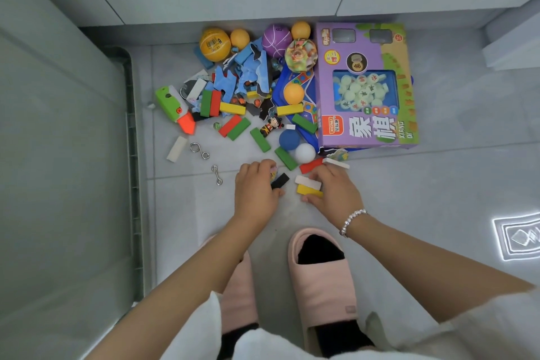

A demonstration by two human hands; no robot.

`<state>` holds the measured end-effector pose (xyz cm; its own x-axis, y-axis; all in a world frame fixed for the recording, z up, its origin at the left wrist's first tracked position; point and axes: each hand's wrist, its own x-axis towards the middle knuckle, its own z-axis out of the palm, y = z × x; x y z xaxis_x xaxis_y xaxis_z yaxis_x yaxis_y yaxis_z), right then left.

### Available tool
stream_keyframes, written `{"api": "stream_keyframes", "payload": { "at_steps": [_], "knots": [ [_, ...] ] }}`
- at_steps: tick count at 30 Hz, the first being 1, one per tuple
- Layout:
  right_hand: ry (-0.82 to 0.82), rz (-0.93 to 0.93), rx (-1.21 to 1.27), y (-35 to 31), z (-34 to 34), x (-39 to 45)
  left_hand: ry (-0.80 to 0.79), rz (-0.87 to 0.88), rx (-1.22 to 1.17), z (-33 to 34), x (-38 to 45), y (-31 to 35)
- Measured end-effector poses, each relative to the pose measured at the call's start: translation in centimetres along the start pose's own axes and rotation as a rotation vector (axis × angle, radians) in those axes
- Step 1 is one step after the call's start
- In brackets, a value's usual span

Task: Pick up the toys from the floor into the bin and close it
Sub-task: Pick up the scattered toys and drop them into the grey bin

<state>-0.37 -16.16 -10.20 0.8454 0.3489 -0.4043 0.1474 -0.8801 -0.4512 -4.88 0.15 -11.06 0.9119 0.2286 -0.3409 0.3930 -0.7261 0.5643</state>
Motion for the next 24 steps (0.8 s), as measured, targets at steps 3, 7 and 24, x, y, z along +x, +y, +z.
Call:
{"api": "stream_keyframes", "payload": {
  "at_steps": [3, 7, 24],
  "knots": [
    [-0.026, 0.032, 0.025, 0.08, 0.09, 0.32, -0.028, -0.035, -0.014, -0.37, 0.08, -0.08],
    [-0.016, 0.085, 0.062, 0.21, 0.18, 0.36, -0.04, -0.104, -0.026, -0.42, 0.29, -0.26],
    [-0.039, 0.155, 0.164, -0.35, 0.11, 0.35, -0.069, -0.068, 0.162, -0.98, 0.68, 0.4]
  ]
}}
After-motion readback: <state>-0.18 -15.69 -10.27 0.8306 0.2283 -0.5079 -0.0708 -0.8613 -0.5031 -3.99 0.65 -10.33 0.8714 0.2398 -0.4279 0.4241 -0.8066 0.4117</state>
